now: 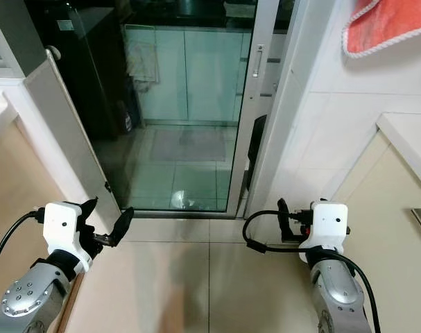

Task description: Restocking fridge

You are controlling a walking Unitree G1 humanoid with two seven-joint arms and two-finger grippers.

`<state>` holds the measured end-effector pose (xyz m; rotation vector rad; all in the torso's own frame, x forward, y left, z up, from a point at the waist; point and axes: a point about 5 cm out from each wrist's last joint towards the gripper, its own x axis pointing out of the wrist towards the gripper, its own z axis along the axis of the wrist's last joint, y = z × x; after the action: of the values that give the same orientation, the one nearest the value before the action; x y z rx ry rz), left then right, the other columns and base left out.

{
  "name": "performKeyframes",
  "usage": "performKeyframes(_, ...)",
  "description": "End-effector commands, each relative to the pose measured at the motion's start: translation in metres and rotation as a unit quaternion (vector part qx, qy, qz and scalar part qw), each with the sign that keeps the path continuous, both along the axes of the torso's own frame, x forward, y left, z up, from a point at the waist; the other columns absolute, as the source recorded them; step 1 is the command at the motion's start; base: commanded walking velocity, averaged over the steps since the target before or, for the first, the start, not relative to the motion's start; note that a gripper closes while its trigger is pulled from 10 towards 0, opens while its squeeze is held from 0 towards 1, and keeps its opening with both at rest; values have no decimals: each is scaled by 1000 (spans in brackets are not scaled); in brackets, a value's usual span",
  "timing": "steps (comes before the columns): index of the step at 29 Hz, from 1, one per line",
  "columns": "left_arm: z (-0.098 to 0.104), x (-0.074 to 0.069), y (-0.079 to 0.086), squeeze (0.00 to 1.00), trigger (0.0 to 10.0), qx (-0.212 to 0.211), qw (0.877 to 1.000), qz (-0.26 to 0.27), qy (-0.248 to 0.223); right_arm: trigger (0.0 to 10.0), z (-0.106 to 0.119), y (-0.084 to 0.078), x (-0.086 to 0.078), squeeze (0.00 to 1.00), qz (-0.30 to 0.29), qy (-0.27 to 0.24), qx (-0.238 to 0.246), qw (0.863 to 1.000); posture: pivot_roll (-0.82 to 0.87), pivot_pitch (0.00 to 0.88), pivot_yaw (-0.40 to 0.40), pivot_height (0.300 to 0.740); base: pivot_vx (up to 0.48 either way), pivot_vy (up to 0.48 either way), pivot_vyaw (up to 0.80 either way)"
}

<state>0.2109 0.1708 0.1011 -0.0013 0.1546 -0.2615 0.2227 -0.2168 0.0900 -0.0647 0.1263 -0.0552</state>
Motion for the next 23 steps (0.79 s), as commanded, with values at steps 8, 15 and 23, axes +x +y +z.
performKeyframes(8, 3, 107, -31, 0, 10000, 7, 1000, 1, 7, 10000, -11, 45, 67, 0, 31, 29, 49, 998, -119, 0, 57, 740, 0, 0, 0)
performKeyframes(15, 13, 78, -12, 1000, 10000, 35, 997, 35, -62, 10000, -2, 29, 36, 1000, 20, -27, -28, 999, -136, 0, 49, 740, 0, 0, 0)
performKeyframes(23, 5, 84, -11, 1000, 10000, 50, 997, 39, -38, 10000, 1, 26, 36, 1000, 19, -47, -35, 998, -160, 0, 75, 740, 0, 0, 0)
